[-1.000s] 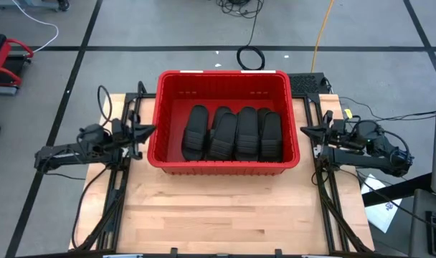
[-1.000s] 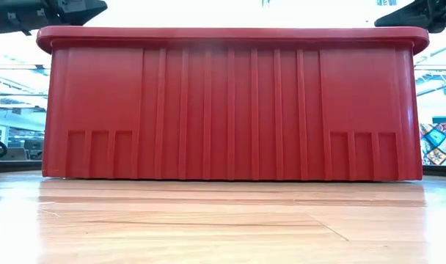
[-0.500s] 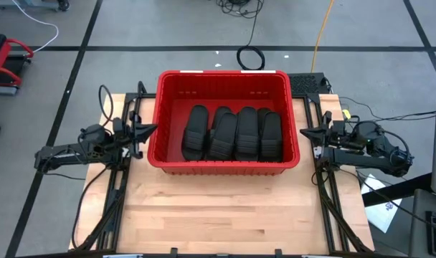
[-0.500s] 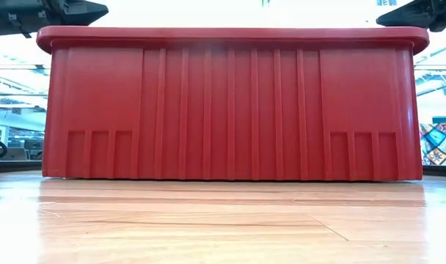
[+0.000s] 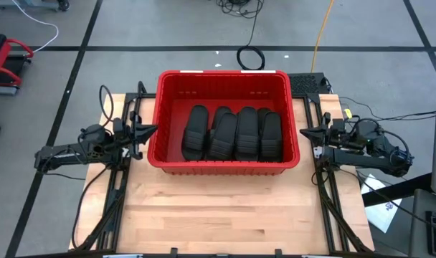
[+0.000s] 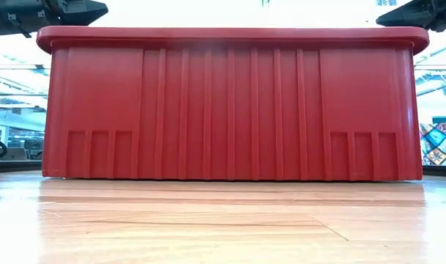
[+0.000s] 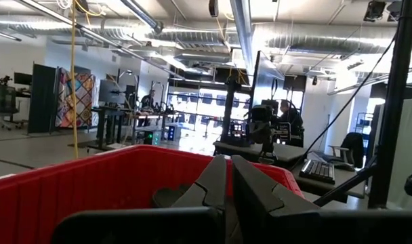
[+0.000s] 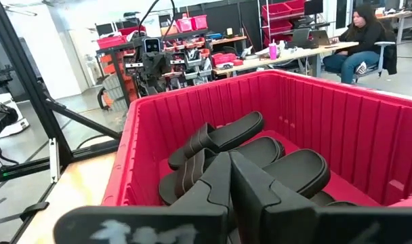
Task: Pick and place slides into bin
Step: Return to Home Position
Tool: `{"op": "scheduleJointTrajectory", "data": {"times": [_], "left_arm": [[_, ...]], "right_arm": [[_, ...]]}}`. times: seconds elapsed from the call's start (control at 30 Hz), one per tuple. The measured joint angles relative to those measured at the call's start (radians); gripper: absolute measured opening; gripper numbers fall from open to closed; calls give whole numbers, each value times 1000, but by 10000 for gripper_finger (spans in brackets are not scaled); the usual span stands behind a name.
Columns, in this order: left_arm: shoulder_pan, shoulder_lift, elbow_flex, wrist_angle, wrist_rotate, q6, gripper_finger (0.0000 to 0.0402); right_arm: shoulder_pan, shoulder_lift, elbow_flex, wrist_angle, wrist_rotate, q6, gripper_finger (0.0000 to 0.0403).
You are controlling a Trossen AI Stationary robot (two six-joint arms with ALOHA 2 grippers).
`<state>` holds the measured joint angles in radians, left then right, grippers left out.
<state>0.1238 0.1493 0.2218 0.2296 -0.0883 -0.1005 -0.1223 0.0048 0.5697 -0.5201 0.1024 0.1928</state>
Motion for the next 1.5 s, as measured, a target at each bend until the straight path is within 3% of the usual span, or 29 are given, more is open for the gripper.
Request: {"op": "scheduleJointTrajectory", "data": {"times": [0.3, 0.7, 1.5], "left_arm": [[0, 0, 0, 0, 0, 0, 2], [0, 0, 0, -1, 0, -1, 32], [0, 1, 0, 0, 0, -1, 31]], "right_arm": [[0, 0, 0, 0, 0, 4, 0], [0, 0, 0, 0, 0, 4, 0], [0, 0, 0, 0, 0, 4, 0]]}}
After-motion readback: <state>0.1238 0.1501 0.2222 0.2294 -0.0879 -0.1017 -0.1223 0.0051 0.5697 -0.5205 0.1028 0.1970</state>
